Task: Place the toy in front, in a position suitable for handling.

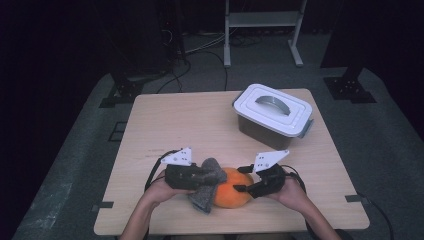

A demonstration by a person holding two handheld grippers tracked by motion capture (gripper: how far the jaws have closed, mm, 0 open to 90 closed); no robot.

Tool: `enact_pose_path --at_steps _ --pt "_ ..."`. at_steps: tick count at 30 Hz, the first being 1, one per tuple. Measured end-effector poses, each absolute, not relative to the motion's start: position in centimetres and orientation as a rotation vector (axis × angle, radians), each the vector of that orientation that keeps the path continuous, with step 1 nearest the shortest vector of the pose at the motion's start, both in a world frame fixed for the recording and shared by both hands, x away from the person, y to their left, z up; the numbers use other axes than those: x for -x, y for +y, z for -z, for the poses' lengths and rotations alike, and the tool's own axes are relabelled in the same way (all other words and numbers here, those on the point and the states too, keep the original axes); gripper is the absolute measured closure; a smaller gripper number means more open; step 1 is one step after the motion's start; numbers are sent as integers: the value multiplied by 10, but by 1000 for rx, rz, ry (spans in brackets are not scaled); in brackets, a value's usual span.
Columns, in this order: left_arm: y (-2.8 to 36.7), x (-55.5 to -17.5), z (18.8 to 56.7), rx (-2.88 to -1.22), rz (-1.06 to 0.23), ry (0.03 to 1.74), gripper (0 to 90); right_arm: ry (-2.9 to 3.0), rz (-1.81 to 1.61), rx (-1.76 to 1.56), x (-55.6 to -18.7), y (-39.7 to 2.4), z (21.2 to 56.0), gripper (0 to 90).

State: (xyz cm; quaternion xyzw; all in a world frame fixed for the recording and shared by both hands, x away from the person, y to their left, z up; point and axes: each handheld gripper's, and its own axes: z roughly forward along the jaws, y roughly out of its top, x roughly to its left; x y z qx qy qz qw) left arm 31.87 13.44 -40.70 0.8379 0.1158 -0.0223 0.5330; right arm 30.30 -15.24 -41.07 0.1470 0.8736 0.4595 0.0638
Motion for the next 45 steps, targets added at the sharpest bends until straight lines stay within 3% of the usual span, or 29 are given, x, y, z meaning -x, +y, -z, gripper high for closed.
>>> enact_pose_path --at_steps 7,10,13,21,25,29,38,42,45 --pt "127 -317 407 -2002 45 262 710 2628 -1306 -335 -293 -134 411 246" --pt "129 -318 406 -1984 46 268 709 2628 -1291 -339 -294 -135 414 431" --pt "134 -319 403 -1953 53 267 711 2626 -1290 -342 -294 -139 413 545" --pt "139 -315 387 -1920 41 230 712 2647 -1377 -354 -299 -137 401 604" --pt "142 -313 379 -1895 41 208 712 2642 -1489 -375 -302 -130 400 603" --pt "142 -317 394 -1973 35 247 711 2668 -1439 -407 -306 -130 409 597" --pt "151 -326 407 -1945 56 322 712 2682 -1466 -433 -311 -162 419 578" --pt "144 -326 409 -1944 72 314 712 2672 -1496 -511 -316 -174 424 499" --pt "138 -325 408 -1948 67 320 712 2664 -1459 -570 -316 -173 421 351"
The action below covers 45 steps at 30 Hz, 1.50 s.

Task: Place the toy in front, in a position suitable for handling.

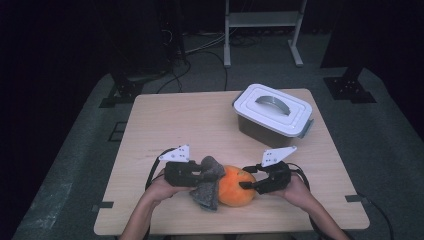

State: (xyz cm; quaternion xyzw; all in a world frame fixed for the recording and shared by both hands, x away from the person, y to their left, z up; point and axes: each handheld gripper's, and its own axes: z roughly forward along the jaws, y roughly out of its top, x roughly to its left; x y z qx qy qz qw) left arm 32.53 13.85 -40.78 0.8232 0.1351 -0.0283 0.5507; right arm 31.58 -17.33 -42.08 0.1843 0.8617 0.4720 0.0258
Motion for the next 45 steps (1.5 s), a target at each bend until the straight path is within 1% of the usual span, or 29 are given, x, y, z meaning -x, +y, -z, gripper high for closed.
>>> enact_pose_path --at_steps 1,2,6,9,10,11,12,14,15,17,19,22,25,27,30,32,45 --pt "138 -325 408 -1948 69 319 712 2659 -1442 -570 -315 -172 418 308" --pt "137 -325 408 -1944 70 320 712 2647 -1420 -558 -312 -171 414 285" --pt "133 -323 406 -1943 79 308 712 2653 -1406 -472 -300 -159 400 264" --pt "127 -320 404 -1953 77 293 712 2676 -1310 -421 -295 -145 400 201" --pt "127 -320 404 -1955 76 291 712 2679 -1290 -418 -295 -141 402 196" --pt "126 -319 404 -1958 75 290 712 2680 -1277 -411 -295 -139 403 205" --pt "126 -320 406 -1957 72 297 712 2684 -1271 -416 -295 -138 405 240" --pt "126 -321 408 -1948 75 312 713 2675 -1260 -424 -296 -138 407 404" --pt "126 -321 408 -1949 73 315 713 2670 -1256 -410 -296 -138 408 455" --pt "127 -321 407 -1947 60 319 713 2676 -1276 -406 -299 -138 409 508" --pt "130 -321 402 -1942 50 316 714 2670 -1313 -395 -301 -138 407 540" --pt "136 -320 393 -1907 46 298 714 2658 -1399 -364 -302 -136 403 560" --pt "143 -318 381 -1884 39 280 714 2647 -1516 -355 -305 -132 402 561" --pt "144 -317 380 -1885 40 276 714 2647 -1554 -333 -306 -130 403 557" --pt "142 -319 389 -1930 56 294 714 2682 -1491 -298 -308 -129 409 550" --pt "142 -322 395 -1902 94 307 714 2687 -1487 -297 -308 -131 414 550" --pt "148 -325 402 -1919 89 338 711 2678 -1494 -334 -307 -162 420 538"
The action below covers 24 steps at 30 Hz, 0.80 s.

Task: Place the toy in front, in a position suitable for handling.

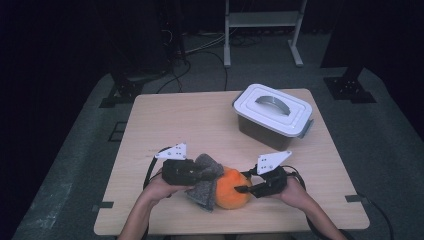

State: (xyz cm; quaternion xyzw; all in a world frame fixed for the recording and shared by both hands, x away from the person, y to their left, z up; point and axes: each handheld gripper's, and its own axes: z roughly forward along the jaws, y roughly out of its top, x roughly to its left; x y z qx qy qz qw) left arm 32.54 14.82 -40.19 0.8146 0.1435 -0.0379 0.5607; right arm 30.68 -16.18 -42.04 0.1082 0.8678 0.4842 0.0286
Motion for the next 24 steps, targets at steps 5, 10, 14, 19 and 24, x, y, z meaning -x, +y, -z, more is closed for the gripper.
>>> enact_pose_path --at_steps 5,10,14,19,24 --pt "148 -323 398 -1917 79 325 712 2663 -1531 -344 -308 -164 424 535" --pt "132 -314 387 -1934 65 249 711 2652 -1550 -366 -311 -164 426 533" --pt "132 -314 390 -1966 45 255 711 2655 -1545 -395 -314 -170 425 529" --pt "129 -313 391 -1985 31 265 711 2652 -1562 -493 -318 -168 425 505" --pt "121 -310 390 -1983 50 236 711 2638 -1546 -510 -315 -161 424 506"
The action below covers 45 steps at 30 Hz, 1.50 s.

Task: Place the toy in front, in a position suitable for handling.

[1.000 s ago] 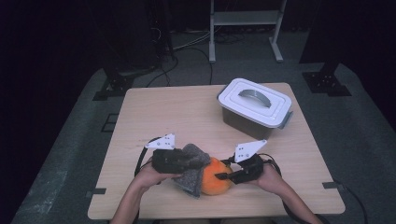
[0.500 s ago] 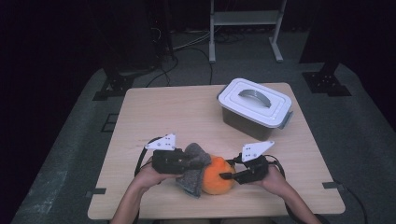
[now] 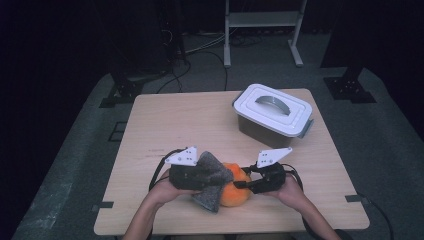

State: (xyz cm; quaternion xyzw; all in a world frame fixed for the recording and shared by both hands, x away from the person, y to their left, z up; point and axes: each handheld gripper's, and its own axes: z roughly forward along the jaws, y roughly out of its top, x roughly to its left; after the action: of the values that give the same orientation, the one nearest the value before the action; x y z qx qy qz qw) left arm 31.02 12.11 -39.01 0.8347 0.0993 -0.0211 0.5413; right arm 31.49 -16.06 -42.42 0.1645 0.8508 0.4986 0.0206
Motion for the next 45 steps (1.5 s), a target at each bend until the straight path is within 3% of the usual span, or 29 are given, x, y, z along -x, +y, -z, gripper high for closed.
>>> enact_pose_path --at_steps 13,25,29,32,34,39,45 --pt "149 -323 403 -2014 12 317 712 2630 -1555 -541 -323 -174 425 520" --pt "124 -312 388 -1985 14 223 711 2642 -1469 -394 -307 -157 419 517" --pt "124 -313 392 -1980 34 236 712 2649 -1462 -421 -308 -155 414 336" --pt "123 -312 393 -1983 42 227 712 2638 -1431 -422 -303 -146 407 267" --pt "123 -312 393 -1985 36 232 711 2624 -1398 -425 -302 -142 407 286" --pt "129 -314 390 -1977 24 236 714 2624 -1408 -386 -302 -145 411 463" --pt "144 -320 395 -1956 18 293 713 2636 -1389 -293 -297 -149 410 498"
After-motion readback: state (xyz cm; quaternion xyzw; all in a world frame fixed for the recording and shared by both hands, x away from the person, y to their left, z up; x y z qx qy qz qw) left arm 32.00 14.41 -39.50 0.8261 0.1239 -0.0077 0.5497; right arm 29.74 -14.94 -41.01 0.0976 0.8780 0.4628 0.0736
